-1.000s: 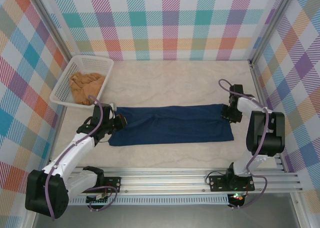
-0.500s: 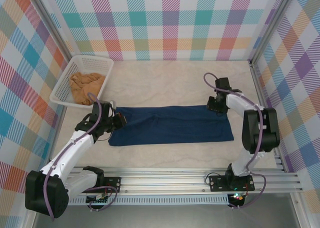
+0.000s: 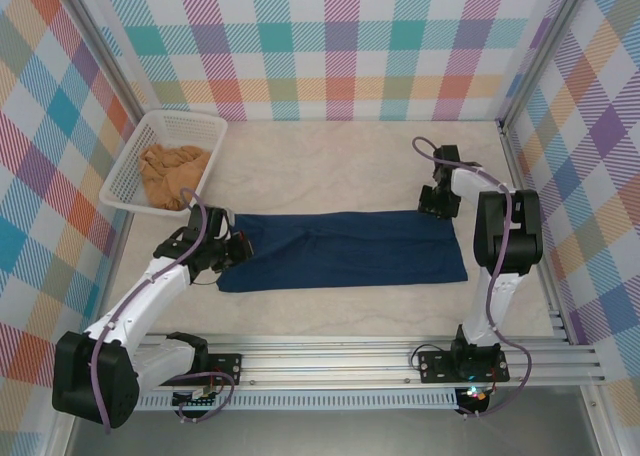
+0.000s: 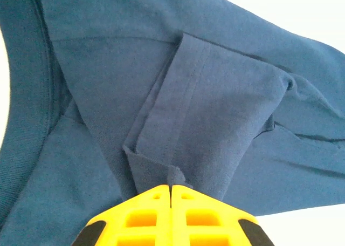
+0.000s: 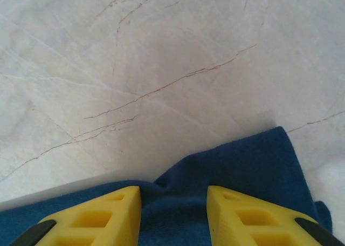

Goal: Fold the inside-out t-shirt

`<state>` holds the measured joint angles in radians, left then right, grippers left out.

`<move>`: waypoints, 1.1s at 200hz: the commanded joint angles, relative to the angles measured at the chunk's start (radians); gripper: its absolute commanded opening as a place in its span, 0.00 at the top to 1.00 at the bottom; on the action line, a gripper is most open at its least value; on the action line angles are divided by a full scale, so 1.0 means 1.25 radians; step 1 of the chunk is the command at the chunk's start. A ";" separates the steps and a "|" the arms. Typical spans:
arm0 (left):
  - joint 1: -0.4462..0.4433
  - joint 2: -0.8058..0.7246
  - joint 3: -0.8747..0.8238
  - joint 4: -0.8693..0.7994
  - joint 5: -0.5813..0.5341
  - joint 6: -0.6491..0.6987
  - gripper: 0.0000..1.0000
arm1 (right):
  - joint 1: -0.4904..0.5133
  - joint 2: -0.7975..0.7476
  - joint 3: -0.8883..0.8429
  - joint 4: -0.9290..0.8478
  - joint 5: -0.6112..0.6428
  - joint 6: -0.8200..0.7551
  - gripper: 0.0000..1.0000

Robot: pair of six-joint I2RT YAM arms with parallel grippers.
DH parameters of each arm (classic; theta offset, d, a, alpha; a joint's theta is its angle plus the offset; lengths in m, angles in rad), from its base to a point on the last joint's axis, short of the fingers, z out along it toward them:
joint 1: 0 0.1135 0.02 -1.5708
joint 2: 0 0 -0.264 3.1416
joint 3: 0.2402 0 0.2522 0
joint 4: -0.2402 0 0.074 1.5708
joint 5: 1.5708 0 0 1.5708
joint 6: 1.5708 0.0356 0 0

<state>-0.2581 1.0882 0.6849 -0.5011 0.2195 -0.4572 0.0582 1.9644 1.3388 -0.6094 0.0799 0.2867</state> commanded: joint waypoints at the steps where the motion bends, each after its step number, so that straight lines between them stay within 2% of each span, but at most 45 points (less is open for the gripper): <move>1: -0.010 0.031 -0.016 -0.032 0.022 -0.016 0.96 | 0.006 -0.062 -0.003 -0.007 -0.041 -0.029 0.61; 17: -0.011 0.051 -0.021 -0.030 0.033 -0.022 0.89 | 0.011 -0.088 -0.011 -0.007 -0.044 -0.034 0.60; 44: -0.011 0.078 -0.010 -0.026 0.069 -0.022 0.71 | 0.014 -0.128 -0.043 -0.001 -0.055 -0.037 0.59; 68: -0.010 0.067 0.015 -0.026 0.006 -0.015 0.59 | 0.014 -0.154 -0.070 0.009 -0.062 -0.037 0.58; 92: -0.010 0.090 0.017 0.090 -0.034 -0.013 0.43 | 0.014 -0.160 -0.079 0.021 -0.081 -0.034 0.58; 133: -0.010 0.317 0.118 0.236 -0.011 0.051 0.41 | 0.023 -0.147 -0.066 0.025 -0.115 -0.032 0.58; 175: -0.011 0.463 0.215 0.263 0.004 0.107 0.40 | 0.029 -0.142 -0.057 0.022 -0.124 -0.037 0.58; 220: -0.016 0.503 0.242 0.257 0.042 0.104 0.53 | 0.032 -0.144 -0.072 0.024 -0.119 -0.038 0.57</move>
<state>-0.2638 1.7119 0.9726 -0.1936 0.2352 -0.3485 0.0929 1.7851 1.2499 -0.5842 -0.0544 0.2527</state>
